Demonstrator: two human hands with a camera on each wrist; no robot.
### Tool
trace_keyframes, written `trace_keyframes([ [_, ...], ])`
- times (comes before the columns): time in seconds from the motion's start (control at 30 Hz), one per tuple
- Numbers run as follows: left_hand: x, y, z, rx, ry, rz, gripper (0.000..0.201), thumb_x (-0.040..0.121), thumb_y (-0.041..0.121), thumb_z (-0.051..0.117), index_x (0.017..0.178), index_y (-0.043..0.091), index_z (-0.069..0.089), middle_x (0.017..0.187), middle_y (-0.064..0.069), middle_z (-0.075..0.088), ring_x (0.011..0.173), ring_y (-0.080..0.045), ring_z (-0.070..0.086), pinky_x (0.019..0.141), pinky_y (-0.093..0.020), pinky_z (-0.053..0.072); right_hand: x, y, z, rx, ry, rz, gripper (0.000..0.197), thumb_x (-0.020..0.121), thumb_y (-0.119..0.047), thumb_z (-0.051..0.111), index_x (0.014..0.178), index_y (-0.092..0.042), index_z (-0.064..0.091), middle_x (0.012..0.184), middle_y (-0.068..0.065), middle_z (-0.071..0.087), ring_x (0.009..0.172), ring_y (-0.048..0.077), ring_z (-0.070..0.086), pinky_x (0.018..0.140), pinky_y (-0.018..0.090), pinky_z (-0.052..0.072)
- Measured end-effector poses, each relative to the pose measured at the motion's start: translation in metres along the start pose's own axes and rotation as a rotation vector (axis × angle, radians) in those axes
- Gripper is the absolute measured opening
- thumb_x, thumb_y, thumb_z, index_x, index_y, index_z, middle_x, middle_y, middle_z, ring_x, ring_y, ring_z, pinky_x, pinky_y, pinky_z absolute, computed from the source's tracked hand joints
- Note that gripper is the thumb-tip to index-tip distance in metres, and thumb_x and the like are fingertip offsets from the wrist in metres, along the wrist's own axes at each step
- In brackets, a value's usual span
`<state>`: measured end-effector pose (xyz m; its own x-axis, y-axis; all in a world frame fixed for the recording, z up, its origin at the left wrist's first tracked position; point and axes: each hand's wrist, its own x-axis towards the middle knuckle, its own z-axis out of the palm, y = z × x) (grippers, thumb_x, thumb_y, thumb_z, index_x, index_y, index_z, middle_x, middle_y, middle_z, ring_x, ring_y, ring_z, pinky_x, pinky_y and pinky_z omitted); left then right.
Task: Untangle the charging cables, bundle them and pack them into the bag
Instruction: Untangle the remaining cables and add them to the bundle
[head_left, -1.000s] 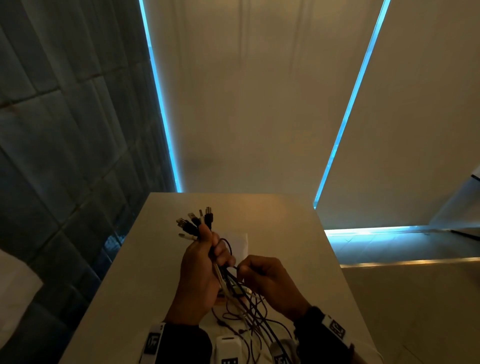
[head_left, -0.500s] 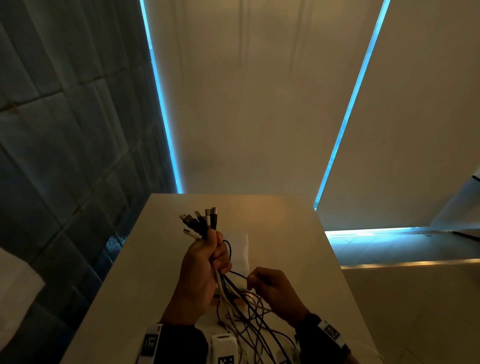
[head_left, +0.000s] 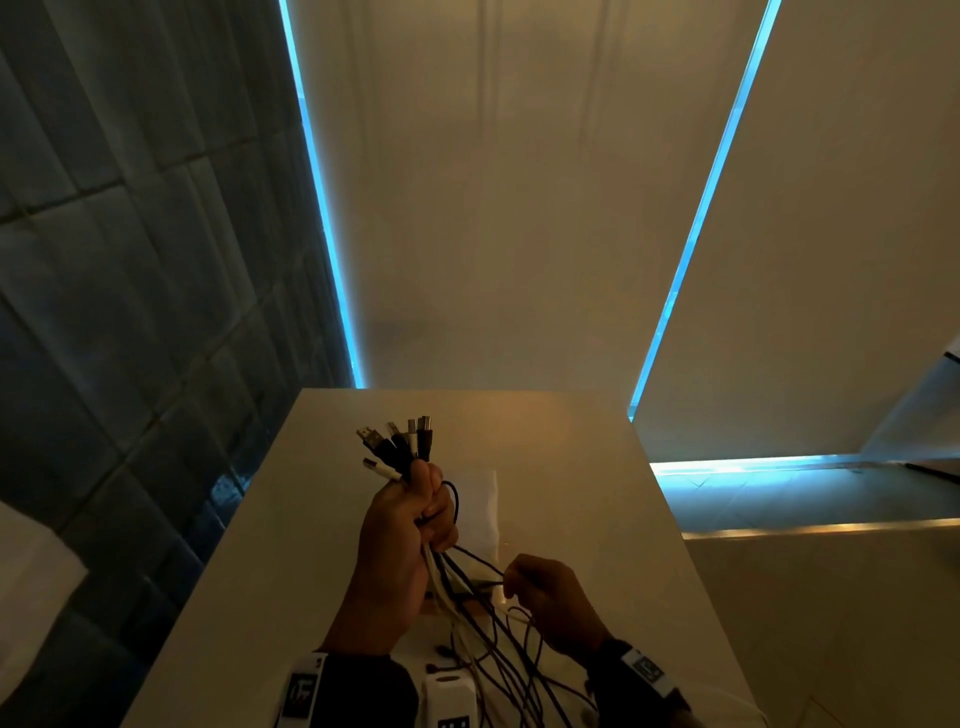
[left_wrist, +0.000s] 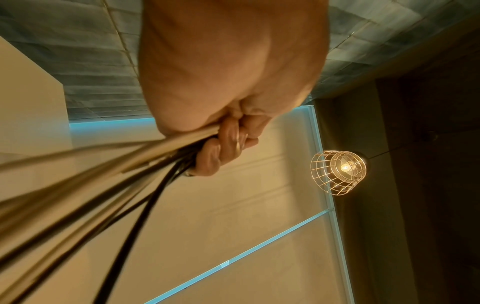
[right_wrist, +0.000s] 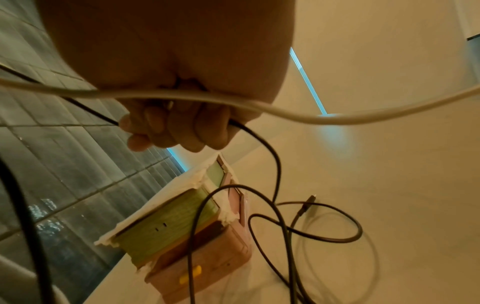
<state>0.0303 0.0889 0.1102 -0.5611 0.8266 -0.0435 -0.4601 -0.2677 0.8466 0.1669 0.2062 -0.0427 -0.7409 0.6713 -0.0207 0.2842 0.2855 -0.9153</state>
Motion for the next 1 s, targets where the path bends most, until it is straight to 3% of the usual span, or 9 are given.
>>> trace_keyframes([
  [0.3,0.002,0.004,-0.003,-0.004,0.02,-0.025,0.029,0.084,0.034,0.043,0.067,0.012,0.037,0.049,0.006,0.029,0.039,-0.006,0.024,0.042,-0.022,0.022,0.009,0.017,0.0,-0.111,0.091,0.126,0.036,0.092,-0.012,0.055,0.059,-0.027,0.056,0.054,-0.007,0.05,0.049,0.002,0.044,0.057,0.024,0.038],
  [0.37,0.002,0.004,-0.004,0.001,0.039,-0.046,0.03,0.09,0.032,0.041,0.068,0.012,0.038,0.049,0.006,0.031,0.039,-0.006,0.027,0.042,-0.021,0.023,0.012,0.001,-0.003,-0.109,0.16,0.112,0.031,0.093,-0.013,0.056,0.063,-0.02,0.06,0.055,-0.007,0.052,0.05,0.001,0.046,0.057,0.021,0.038],
  [0.5,0.005,0.003,-0.007,0.019,0.081,-0.087,0.033,0.099,0.027,0.034,0.07,0.012,0.039,0.055,0.002,0.035,0.043,-0.008,0.034,0.043,-0.021,0.026,0.01,-0.06,-0.017,0.157,0.222,-0.034,0.022,0.093,-0.014,0.057,0.074,-0.003,0.062,0.056,-0.003,0.046,0.047,0.006,0.037,0.048,0.022,0.032],
  [0.57,0.004,0.001,-0.005,0.032,0.101,-0.1,0.032,0.099,0.027,0.035,0.071,0.011,0.041,0.059,-0.001,0.041,0.047,-0.011,0.04,0.046,-0.023,0.03,0.004,-0.094,-0.024,0.276,0.18,-0.135,0.021,0.095,-0.013,0.056,0.077,-0.003,0.061,0.053,-0.007,0.043,0.045,0.008,0.033,0.044,0.021,0.029],
  [0.7,0.0,0.0,0.0,0.064,0.149,-0.086,0.033,0.1,0.026,0.037,0.078,0.007,0.052,0.066,-0.007,0.063,0.067,-0.022,0.053,0.064,-0.034,0.039,-0.011,-0.137,-0.026,0.332,0.0,-0.273,0.021,0.096,-0.013,0.055,0.077,-0.007,0.062,0.053,-0.01,0.045,0.047,0.005,0.035,0.046,0.018,0.03],
  [0.77,-0.001,0.002,0.002,0.017,0.146,-0.086,0.03,0.098,0.027,0.04,0.079,0.008,0.053,0.073,-0.009,0.064,0.071,-0.024,0.058,0.068,-0.036,0.043,-0.015,-0.142,-0.024,0.298,-0.098,-0.26,0.022,0.095,-0.007,0.055,0.075,-0.01,0.063,0.054,-0.011,0.049,0.047,0.0,0.038,0.049,0.014,0.032],
  [0.83,-0.002,0.005,0.004,-0.09,0.126,-0.072,0.028,0.095,0.028,0.042,0.076,0.009,0.049,0.068,-0.007,0.056,0.067,-0.023,0.058,0.07,-0.039,0.047,-0.018,-0.138,-0.021,0.281,-0.158,-0.229,0.021,0.094,-0.001,0.054,0.075,-0.007,0.062,0.054,-0.013,0.052,0.048,-0.002,0.042,0.052,0.009,0.034],
  [0.9,-0.003,0.007,0.005,-0.157,0.112,-0.048,0.031,0.097,0.028,0.039,0.073,0.01,0.045,0.062,-0.003,0.046,0.057,-0.019,0.051,0.069,-0.039,0.047,-0.018,-0.129,-0.02,0.297,-0.176,-0.197,0.02,0.094,0.0,0.053,0.076,-0.004,0.06,0.053,-0.015,0.054,0.048,-0.003,0.043,0.052,0.008,0.034],
  [1.0,-0.005,0.009,0.004,-0.152,0.073,-0.03,0.029,0.092,0.032,0.041,0.072,0.012,0.042,0.061,0.0,0.041,0.048,-0.013,0.037,0.053,-0.029,0.039,-0.017,-0.113,-0.017,0.314,-0.173,-0.156,0.021,0.095,-0.004,0.053,0.076,-0.004,0.06,0.053,-0.013,0.05,0.047,-0.001,0.038,0.05,0.012,0.032],
])
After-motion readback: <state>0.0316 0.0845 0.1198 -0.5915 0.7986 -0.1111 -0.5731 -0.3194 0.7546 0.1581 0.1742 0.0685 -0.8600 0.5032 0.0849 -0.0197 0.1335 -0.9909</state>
